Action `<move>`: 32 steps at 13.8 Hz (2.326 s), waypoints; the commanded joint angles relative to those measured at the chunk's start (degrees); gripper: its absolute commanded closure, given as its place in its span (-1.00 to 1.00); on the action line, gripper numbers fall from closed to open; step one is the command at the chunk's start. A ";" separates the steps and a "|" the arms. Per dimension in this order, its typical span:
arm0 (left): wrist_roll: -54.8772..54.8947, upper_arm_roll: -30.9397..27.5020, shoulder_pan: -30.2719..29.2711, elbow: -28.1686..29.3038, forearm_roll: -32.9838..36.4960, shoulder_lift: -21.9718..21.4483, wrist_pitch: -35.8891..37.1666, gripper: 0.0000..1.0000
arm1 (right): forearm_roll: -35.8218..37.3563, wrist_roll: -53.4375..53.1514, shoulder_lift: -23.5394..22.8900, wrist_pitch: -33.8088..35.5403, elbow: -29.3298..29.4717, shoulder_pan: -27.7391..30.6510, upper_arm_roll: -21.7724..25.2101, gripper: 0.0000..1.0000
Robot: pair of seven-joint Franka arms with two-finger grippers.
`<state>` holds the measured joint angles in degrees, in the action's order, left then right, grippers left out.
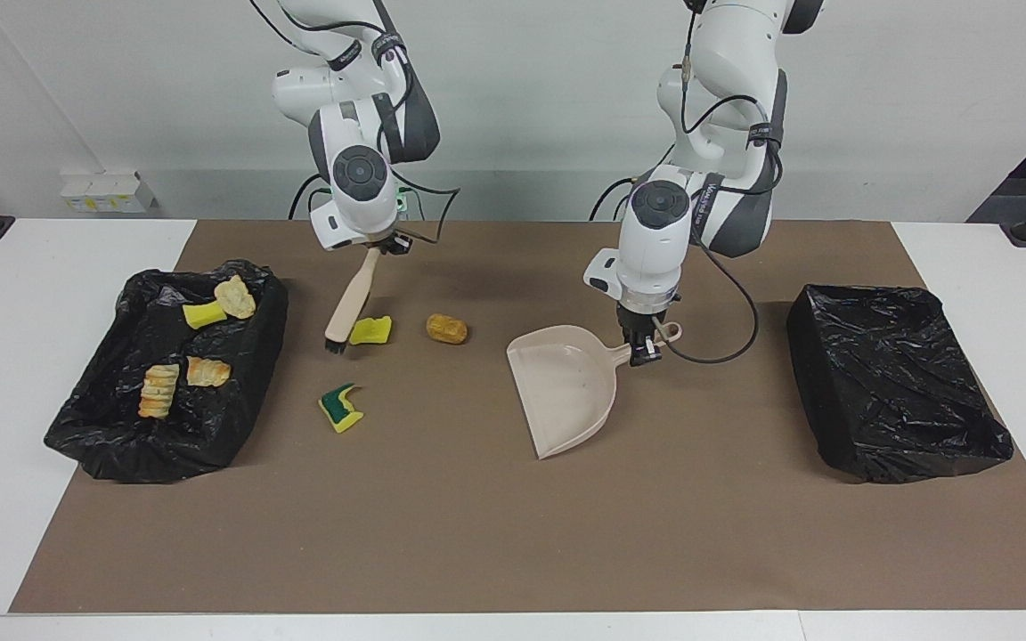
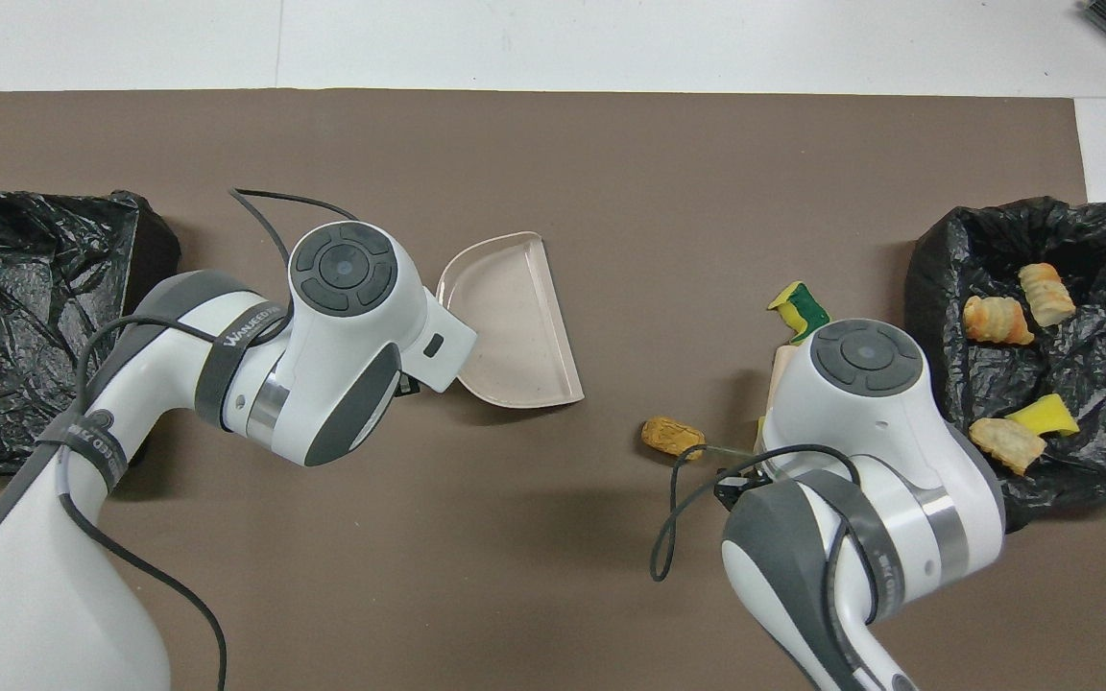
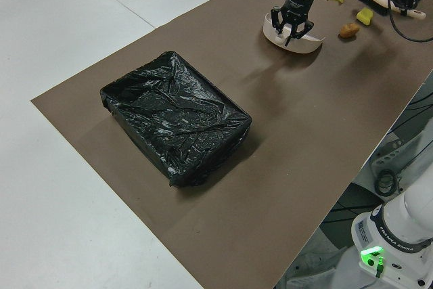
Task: Sweep and dump trash in bin
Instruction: 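Sweep the crust and sponge into the dustpan with the right gripper's brush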
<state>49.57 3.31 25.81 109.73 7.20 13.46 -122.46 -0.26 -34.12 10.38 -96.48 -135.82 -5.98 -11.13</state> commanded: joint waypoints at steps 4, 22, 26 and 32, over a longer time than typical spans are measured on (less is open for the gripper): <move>0.61 -0.58 1.08 6.55 1.68 -3.88 -4.01 1.00 | -1.31 4.51 6.15 -8.54 -11.22 0.54 -0.91 1.00; 0.52 -0.58 0.73 10.86 1.68 -5.63 -6.21 1.00 | -22.93 -10.97 -22.24 -23.14 18.72 -19.85 -1.35 1.00; 0.44 -0.58 0.65 10.86 1.68 -5.64 -6.30 1.00 | -23.22 -10.18 -25.15 -20.60 26.48 -19.77 -1.61 1.00; 0.44 -0.58 0.65 10.86 1.68 -5.64 -6.30 1.00 | -11.81 -9.47 -22.87 -10.15 27.53 -10.65 -1.17 1.00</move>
<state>49.57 3.15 26.11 118.05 7.71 9.68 -127.88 -15.90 -44.65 -13.23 -109.72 -109.22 -19.94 -11.67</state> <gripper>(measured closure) 0.692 0.736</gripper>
